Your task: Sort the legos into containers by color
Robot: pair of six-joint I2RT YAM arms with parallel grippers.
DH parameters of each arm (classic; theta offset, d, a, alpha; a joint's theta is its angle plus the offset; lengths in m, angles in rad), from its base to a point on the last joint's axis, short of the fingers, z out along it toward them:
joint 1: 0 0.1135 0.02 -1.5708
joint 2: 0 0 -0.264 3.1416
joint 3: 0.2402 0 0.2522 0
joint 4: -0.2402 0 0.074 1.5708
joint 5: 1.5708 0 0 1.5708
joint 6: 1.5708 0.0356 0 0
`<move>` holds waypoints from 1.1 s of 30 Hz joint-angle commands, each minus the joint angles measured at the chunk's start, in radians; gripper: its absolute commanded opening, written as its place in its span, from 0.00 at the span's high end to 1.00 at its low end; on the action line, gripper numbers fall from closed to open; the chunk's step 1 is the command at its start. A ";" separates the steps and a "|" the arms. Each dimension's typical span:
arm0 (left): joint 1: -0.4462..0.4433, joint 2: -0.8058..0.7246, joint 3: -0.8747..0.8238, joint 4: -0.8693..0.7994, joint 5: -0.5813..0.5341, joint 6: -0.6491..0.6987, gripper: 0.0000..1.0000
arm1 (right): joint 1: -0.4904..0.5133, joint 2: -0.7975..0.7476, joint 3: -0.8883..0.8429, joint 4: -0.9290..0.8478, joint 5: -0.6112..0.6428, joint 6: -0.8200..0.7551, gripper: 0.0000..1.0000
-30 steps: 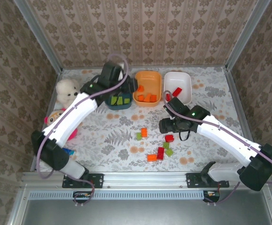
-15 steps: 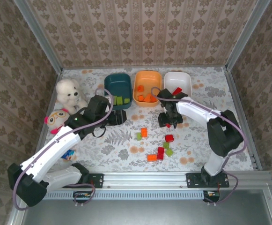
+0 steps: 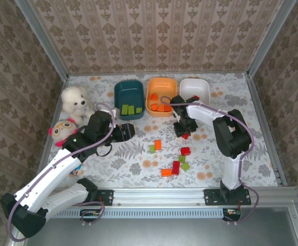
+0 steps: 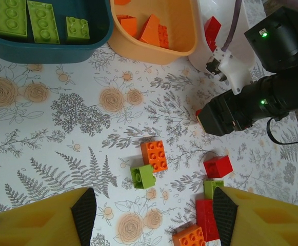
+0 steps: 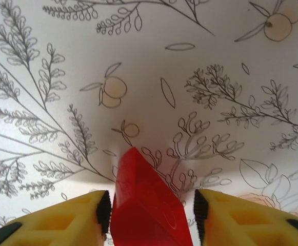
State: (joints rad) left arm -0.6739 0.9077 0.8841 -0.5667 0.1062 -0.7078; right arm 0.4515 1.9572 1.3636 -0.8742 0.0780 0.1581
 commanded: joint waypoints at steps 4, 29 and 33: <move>-0.008 0.023 0.002 0.041 0.015 -0.016 0.36 | 0.000 0.013 0.012 -0.032 -0.006 -0.016 0.63; -0.046 0.398 0.274 0.196 0.139 0.053 0.37 | -0.232 -0.071 0.308 -0.037 0.067 0.154 0.82; -0.042 0.457 0.336 0.219 0.154 0.057 0.37 | -0.284 0.054 0.388 -0.039 0.061 0.182 0.82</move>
State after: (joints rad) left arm -0.7193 1.3476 1.1732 -0.3885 0.2279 -0.6769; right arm 0.1822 1.9324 1.7153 -0.8886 0.1280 0.2935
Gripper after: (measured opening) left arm 0.633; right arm 0.221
